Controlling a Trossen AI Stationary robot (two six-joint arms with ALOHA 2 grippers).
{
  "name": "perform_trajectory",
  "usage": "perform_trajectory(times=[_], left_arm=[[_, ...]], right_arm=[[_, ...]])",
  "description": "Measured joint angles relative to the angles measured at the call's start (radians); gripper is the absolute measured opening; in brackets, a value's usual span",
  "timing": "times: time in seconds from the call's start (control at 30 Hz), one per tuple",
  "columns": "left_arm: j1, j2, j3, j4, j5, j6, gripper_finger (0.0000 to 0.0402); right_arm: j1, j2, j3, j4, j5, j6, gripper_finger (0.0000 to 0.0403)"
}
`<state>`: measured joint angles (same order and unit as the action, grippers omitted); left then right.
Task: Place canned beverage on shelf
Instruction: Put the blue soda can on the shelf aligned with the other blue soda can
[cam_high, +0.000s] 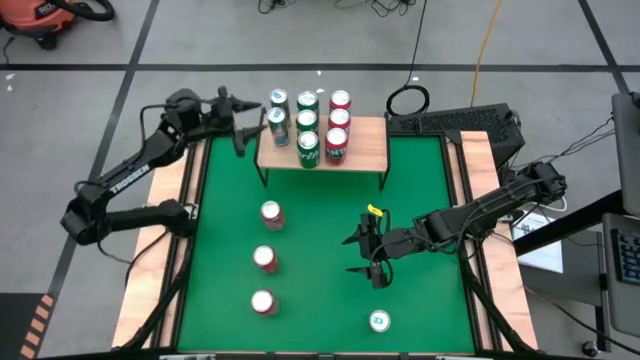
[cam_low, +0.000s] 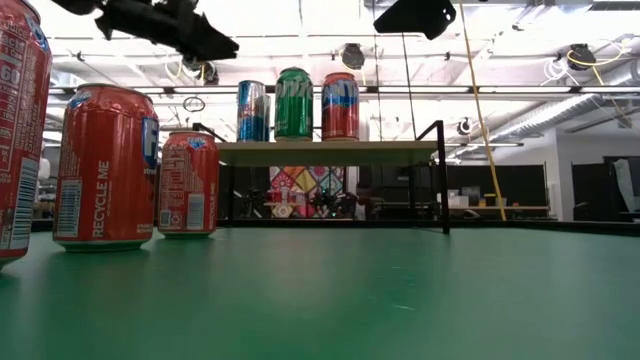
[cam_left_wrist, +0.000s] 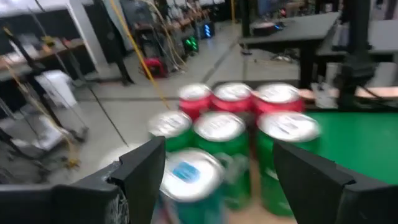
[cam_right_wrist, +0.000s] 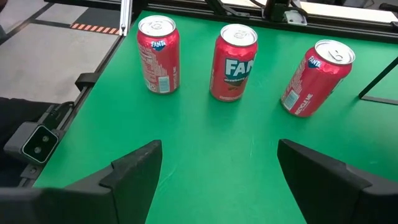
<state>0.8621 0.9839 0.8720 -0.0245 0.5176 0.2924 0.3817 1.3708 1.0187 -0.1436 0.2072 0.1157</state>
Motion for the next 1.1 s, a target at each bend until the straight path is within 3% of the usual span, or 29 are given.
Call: perform_trajectory(times=[0.23, 0.33, 0.43, 0.8, 1.1], left_arm=[[-0.131, -0.081, -0.132, -0.059, -0.070, -0.025, 0.0286], [-0.152, -0.065, -0.190, -0.033, -0.148, -0.024, 0.0268], [-0.158, -0.035, -0.233, 0.038, -0.154, -0.024, 0.0244], [-0.158, 0.098, -0.240, 0.180, -0.175, -0.025, 0.0175], [-0.158, 0.149, -0.240, 0.239, -0.213, -0.025, 0.0159]], right_arm=[[0.000, 0.000, 0.000, 0.001, 0.000, -0.008, 0.0313], [0.000, 0.000, 0.000, 0.004, 0.000, -0.020, 0.0313], [0.000, 0.000, 0.000, 0.004, 0.000, -0.023, 0.0313], [-0.001, 0.000, 0.000, 0.006, 0.003, -0.020, 0.0313], [-0.001, 0.000, 0.000, 0.007, 0.004, -0.022, 0.0313]])
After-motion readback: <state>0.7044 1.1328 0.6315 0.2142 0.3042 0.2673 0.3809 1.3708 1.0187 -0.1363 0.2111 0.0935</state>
